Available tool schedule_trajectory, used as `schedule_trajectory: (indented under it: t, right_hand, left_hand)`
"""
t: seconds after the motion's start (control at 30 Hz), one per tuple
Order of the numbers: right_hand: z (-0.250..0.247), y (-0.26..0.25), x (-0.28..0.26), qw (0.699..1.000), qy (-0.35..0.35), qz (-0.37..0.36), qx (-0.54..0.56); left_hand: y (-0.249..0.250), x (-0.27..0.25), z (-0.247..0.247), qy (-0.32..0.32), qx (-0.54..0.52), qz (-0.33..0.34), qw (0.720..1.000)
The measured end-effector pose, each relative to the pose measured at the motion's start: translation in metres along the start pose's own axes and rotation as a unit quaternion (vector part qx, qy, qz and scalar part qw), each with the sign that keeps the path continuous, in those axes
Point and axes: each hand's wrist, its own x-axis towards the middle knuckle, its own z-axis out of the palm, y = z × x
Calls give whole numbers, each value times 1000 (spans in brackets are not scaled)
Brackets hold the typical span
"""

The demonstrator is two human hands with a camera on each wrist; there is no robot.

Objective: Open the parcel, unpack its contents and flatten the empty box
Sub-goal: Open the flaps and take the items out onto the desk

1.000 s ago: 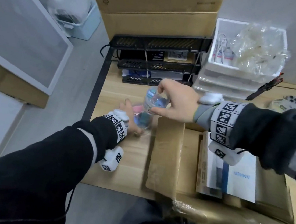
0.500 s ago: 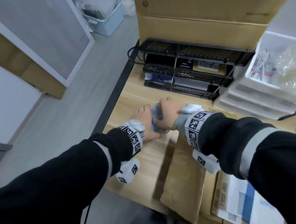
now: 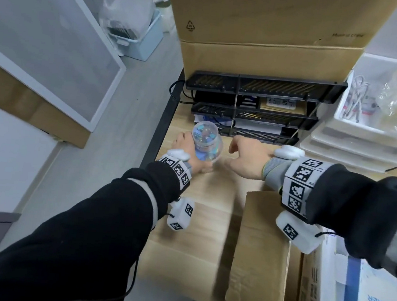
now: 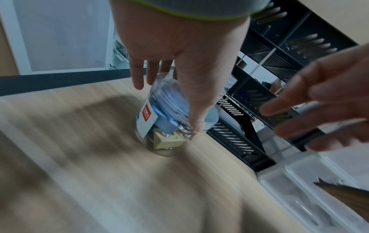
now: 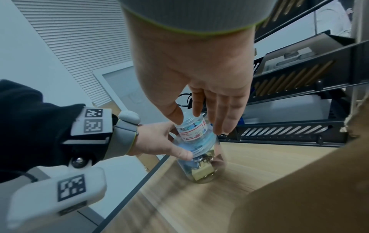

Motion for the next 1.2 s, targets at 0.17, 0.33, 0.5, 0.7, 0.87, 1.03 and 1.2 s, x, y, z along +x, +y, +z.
schedule_trajectory:
  t: [0.17,0.33,0.5,0.7,0.87,1.03,1.2]
  right_hand:
    - [-2,7,0,1000,-16,5,19]
    - [-2,14,-2,1000,-12,8,24]
    - [-17,19,-11,998,10,-3,65]
    - [-38,33,-37,993,28,-20,112]
    - [-56,48,-79,980,38,-35,191]
    - [-71,91,-137,979,-141,9,147]
    - [-60,153,-173,959,-239,138,67]
  left_hand:
    - [2,14,-10,1,-48,-6,999]
    - [4,18,-12,0,-76,-3,997]
    - [4,7,-2,7,-71,-70,995]
    - [26,-36,-5,-77,116,-60,988]
    - [79,-65,-22,-115,186,11,976]
    - [158,-116,-26,-117,77,153,978]
    - [223,-168,-21,-100,102,279,950]
